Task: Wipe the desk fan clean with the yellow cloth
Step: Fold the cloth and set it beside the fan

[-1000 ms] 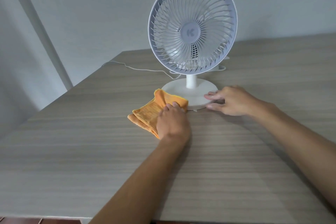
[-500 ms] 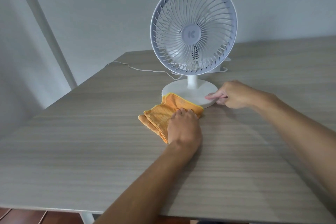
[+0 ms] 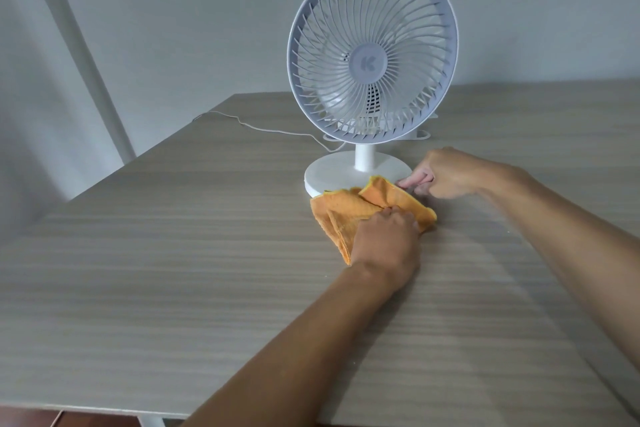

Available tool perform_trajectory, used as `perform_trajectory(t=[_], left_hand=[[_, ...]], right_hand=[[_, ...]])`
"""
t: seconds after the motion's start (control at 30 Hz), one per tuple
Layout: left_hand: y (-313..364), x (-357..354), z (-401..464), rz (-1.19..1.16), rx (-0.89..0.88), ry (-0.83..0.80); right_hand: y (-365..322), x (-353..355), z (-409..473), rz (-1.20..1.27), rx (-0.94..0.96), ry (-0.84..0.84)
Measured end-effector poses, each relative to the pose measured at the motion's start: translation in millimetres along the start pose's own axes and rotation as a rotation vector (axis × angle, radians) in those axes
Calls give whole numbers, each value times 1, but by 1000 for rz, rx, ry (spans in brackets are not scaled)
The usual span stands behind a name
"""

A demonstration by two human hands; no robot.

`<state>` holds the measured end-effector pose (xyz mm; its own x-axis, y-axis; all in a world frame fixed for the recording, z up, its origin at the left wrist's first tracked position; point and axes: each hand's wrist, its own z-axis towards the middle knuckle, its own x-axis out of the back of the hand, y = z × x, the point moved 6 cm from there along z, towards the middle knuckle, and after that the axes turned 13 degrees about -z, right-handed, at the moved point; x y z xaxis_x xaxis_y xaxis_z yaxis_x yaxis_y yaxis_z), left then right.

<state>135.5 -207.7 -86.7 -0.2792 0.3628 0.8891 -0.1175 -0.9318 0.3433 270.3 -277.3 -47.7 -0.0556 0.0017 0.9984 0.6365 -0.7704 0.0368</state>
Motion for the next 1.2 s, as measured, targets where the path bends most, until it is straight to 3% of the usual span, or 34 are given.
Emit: perform_trajectory(t=[0.27,0.47,0.57,0.63,0.73,0.83,1.0,1.2], left_hand=[[-17,7,-14,-201,-161,-161],[-14,20,-48,-286,-242,-225],[-15,26,-54,-444,-181,-241],[-18,35,-47,-560,-107,-131],[-20,29,-34,-307,-21,-19],[-19,3,-30,-90,11,-141],[-29,-16,-26,-29,43,-291],[-30,-10,-27,-9,41,-303]], right_hand=[[1,-5,-10,46,-72,61],[-6,-13,-20,220,-42,59],[-4,-20,-24,263,-70,89],[-4,-23,-26,289,-73,97],[-4,-26,-25,315,-88,100],[-5,-26,-24,329,-101,124],[-9,-29,-29,402,-110,141],[-22,-29,-41,379,-174,195]])
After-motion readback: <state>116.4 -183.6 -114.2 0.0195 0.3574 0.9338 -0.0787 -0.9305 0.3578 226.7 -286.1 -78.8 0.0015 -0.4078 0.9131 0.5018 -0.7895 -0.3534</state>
